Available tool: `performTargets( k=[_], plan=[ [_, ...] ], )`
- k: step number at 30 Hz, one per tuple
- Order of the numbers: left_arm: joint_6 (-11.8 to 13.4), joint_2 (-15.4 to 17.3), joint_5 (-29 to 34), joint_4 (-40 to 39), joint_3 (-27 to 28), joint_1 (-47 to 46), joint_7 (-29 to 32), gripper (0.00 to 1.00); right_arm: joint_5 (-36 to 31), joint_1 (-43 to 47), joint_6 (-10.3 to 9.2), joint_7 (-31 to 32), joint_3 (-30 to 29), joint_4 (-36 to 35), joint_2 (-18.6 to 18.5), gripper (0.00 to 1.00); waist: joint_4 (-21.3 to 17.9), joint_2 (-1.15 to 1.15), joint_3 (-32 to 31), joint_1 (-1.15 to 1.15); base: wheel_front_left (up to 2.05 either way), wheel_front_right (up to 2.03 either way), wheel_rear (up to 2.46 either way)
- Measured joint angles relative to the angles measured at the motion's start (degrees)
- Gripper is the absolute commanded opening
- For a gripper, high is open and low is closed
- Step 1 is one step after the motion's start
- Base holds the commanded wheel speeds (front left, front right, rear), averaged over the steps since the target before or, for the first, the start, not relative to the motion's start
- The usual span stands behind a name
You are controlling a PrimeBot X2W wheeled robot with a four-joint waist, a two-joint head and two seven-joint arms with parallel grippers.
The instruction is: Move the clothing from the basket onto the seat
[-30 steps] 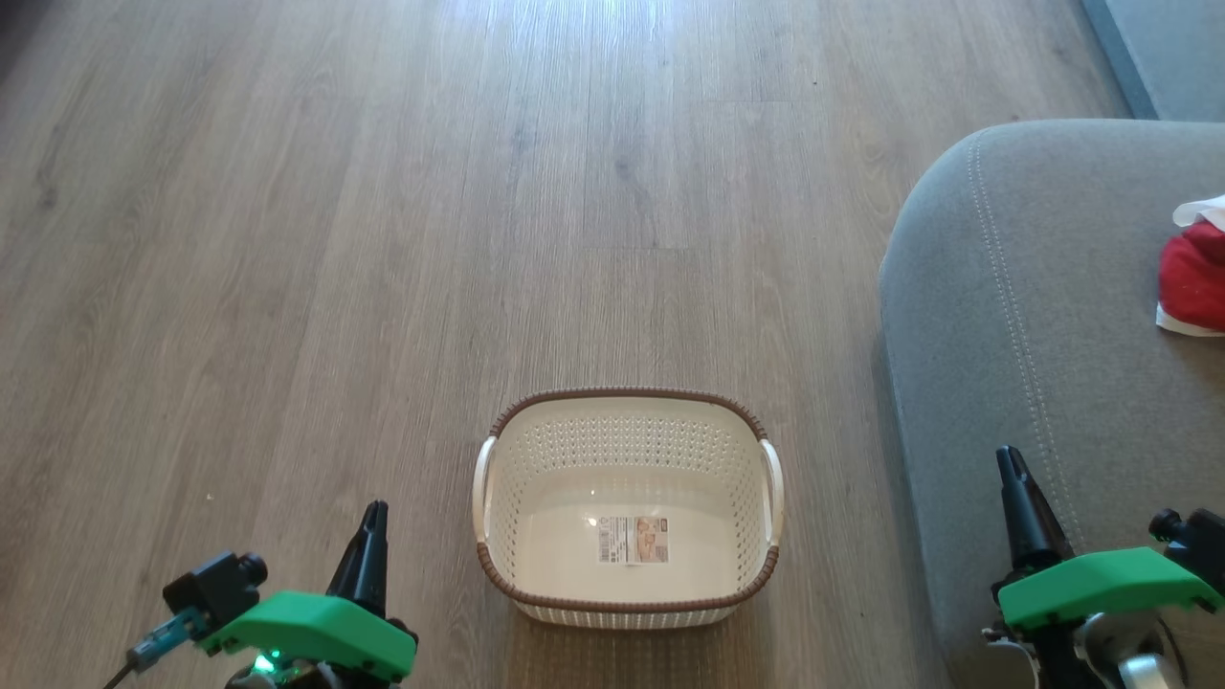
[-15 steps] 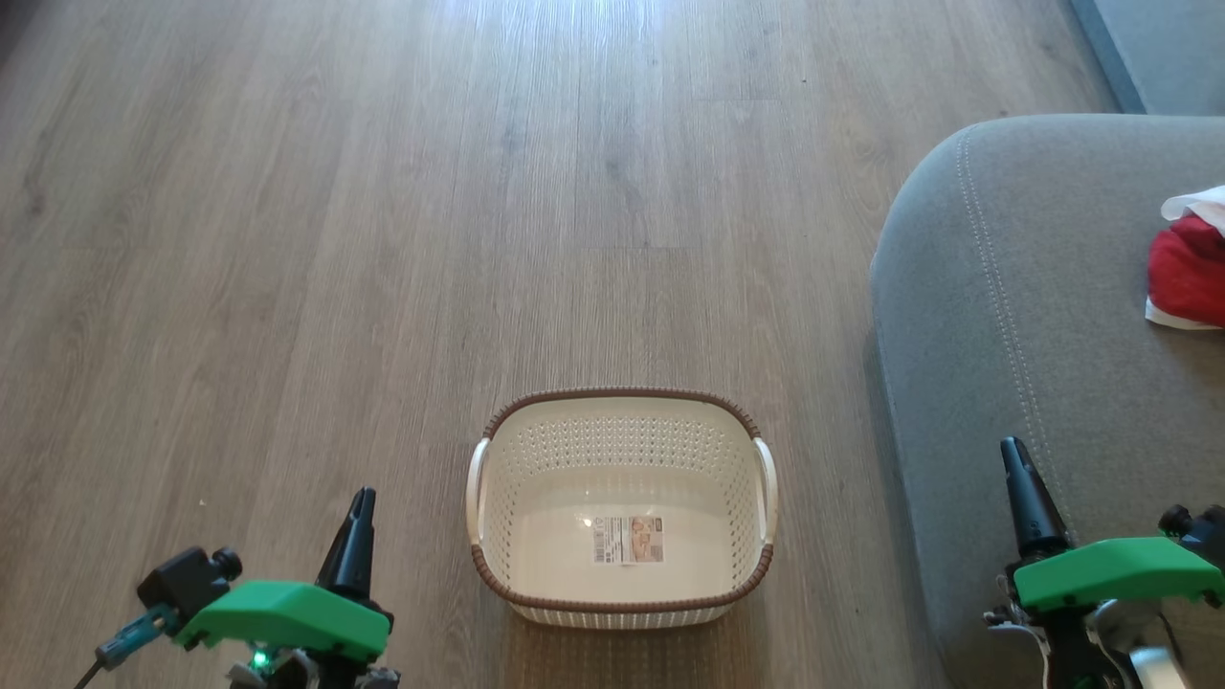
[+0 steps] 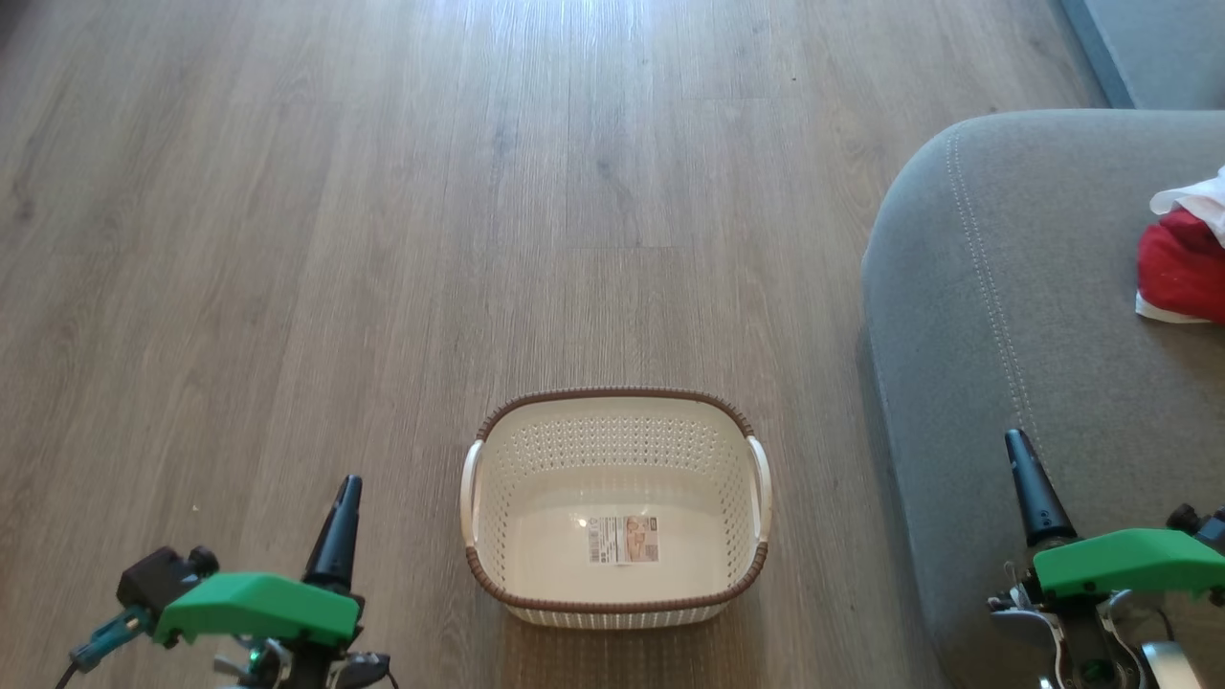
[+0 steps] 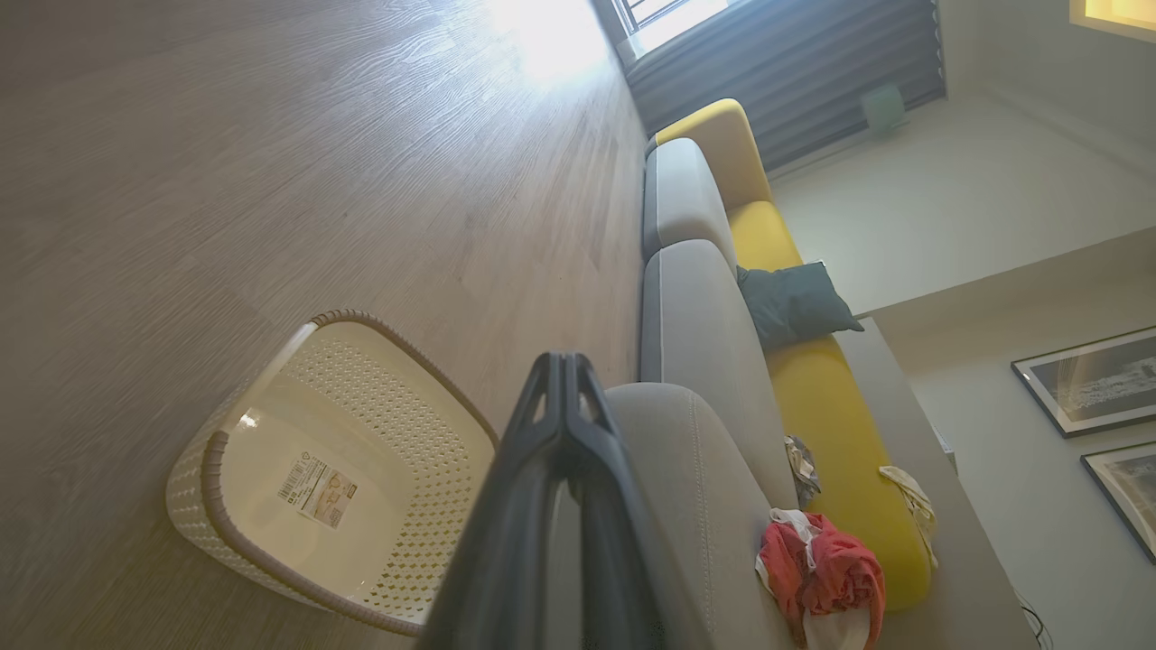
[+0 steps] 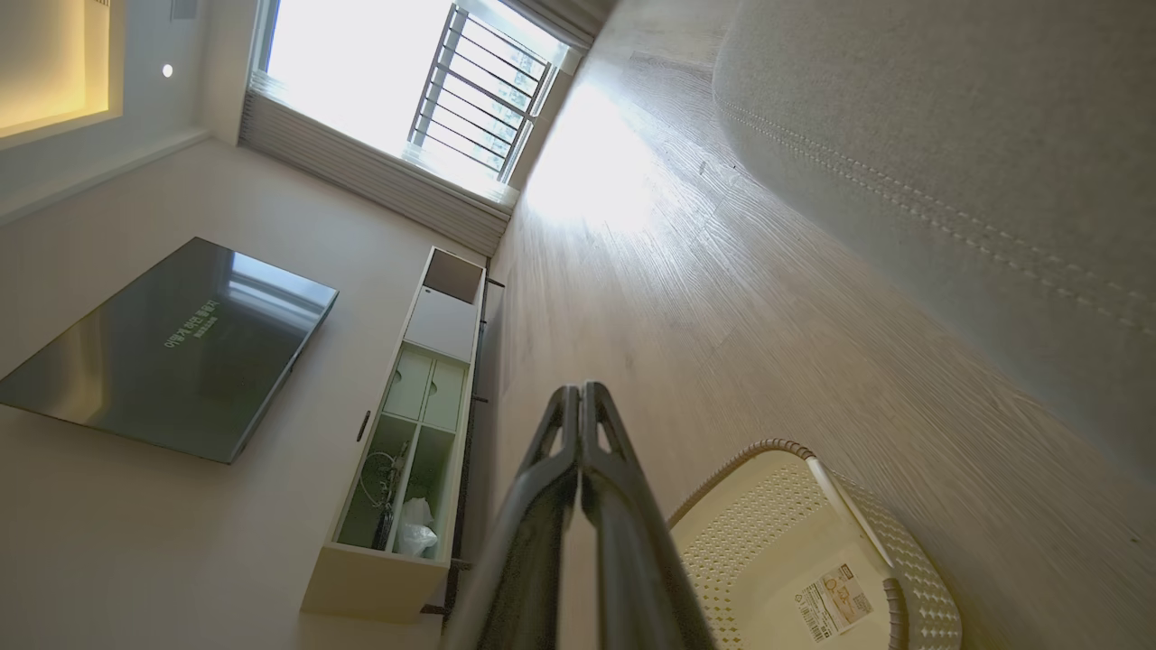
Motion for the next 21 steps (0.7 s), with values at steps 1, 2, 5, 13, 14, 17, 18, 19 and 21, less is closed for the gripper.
performTargets(
  k=[1,2,5,13,14,17,18,19,21],
  plan=[
    [-0.25,0.0,-0.62,0.04,0.18,-0.01,0.26,0.0,0.54,-0.01,0.0,0.42,-0.08,0.0,0.03,0.0,-0.05,0.0,0.0,0.0,0.0,0.0,0.0],
    [-0.45,0.0,-1.2,0.07,0.37,-0.01,0.3,0.0,1.01,-0.01,0.0,0.52,-0.11,0.03,0.12,0.0,-0.11,0.0,0.0,0.0,0.0,0.0,0.0],
    [-0.87,0.0,-3.09,0.09,1.09,-0.11,0.79,0.0,2.72,-0.01,0.0,1.02,-0.38,0.23,0.32,0.0,-0.27,0.0,0.0,0.0,0.0,0.0,0.0],
    [-1.91,-0.01,-8.7,0.46,2.27,-0.71,2.31,0.0,7.59,-0.25,-0.01,2.41,-1.21,0.48,0.77,0.0,-0.77,0.0,0.02,0.0,0.0,0.0,0.0],
    [-1.93,-0.01,-9.36,0.48,2.48,-0.96,2.34,0.0,8.05,-0.4,-0.01,2.43,-1.34,0.56,0.82,0.0,-0.83,0.0,0.02,0.0,0.0,0.0,0.0],
    [-2.45,-0.01,-11.18,0.49,3.12,-1.31,2.82,0.0,9.78,-1.1,-0.01,2.94,-1.75,0.59,1.12,0.0,-0.98,0.0,0.02,0.0,0.0,0.0,0.0],
    [-2.46,-0.01,-11.8,0.52,3.26,-1.31,3.03,0.0,10.37,-1.21,-0.01,3.15,-1.83,0.59,1.18,0.0,-1.04,0.0,0.02,0.0,0.0,0.0,0.0],
    [-2.47,-0.01,-12.44,0.58,3.35,-1.31,3.32,0.0,10.9,-1.21,-0.01,3.48,-1.9,0.6,1.22,0.0,-1.1,0.0,0.02,0.0,0.0,0.0,0.0],
    [-2.99,-0.02,-13.76,0.69,3.55,-1.31,3.58,0.0,11.89,-1.21,-0.02,3.68,-2.08,0.62,1.42,0.0,-1.21,0.0,0.03,0.0,0.0,0.0,0.0]
  ],
)
